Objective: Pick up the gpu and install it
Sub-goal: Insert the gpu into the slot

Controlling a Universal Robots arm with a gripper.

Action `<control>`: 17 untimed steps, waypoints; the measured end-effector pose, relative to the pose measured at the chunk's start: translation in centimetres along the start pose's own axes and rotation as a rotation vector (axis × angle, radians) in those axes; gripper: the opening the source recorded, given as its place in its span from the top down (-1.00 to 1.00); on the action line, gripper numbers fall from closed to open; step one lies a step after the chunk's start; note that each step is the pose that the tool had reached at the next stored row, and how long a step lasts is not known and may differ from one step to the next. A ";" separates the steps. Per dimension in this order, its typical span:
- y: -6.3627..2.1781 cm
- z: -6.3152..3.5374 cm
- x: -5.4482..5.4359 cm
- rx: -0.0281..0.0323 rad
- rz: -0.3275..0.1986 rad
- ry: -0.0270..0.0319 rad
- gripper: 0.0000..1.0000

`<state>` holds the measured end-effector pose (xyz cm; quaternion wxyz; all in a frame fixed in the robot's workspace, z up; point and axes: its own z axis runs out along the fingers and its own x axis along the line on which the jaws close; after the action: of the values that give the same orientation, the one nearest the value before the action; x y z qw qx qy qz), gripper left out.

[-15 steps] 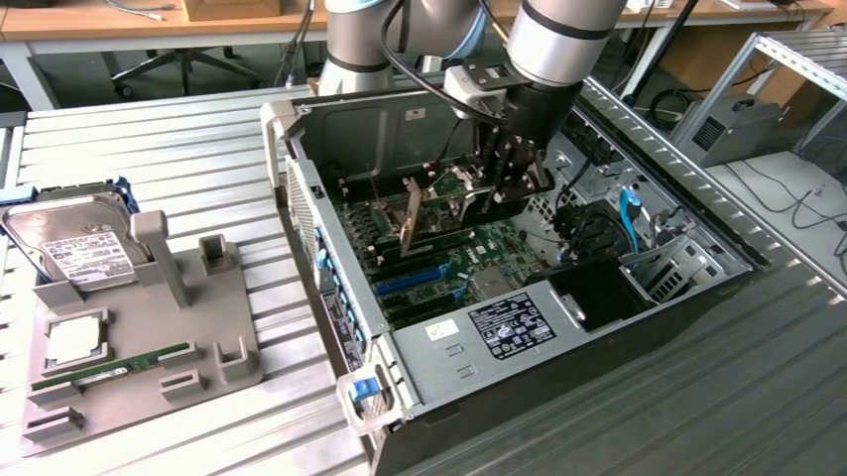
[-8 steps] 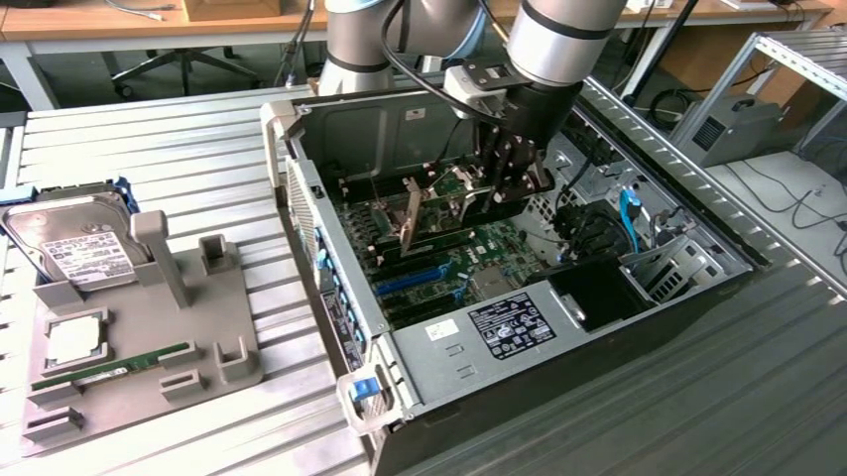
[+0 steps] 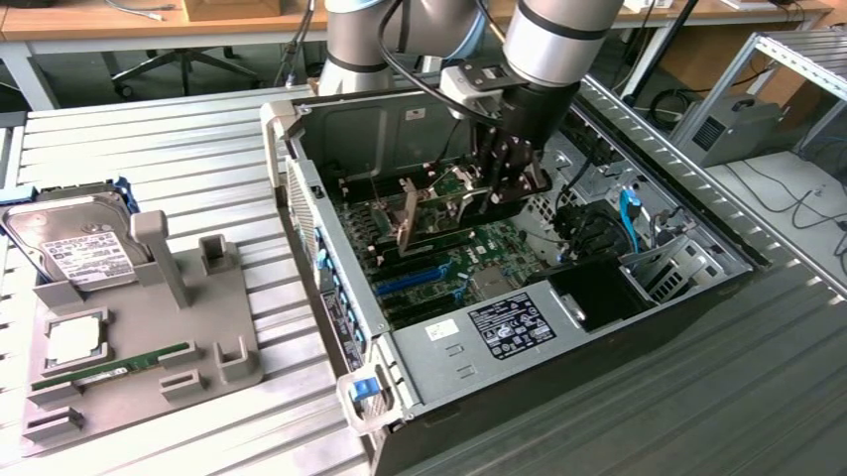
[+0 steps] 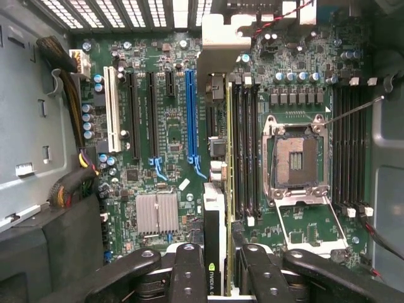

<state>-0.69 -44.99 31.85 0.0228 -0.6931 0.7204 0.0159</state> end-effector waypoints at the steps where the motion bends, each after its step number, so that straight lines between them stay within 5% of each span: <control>1: 0.13 0.00 0.0 0.0001 0.000 -0.0001 0.47; 17: 1.85 -0.01 0.1 0.0000 0.000 0.0000 0.47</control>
<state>-2.54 -44.99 31.85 0.0228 -0.6930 0.7204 0.0159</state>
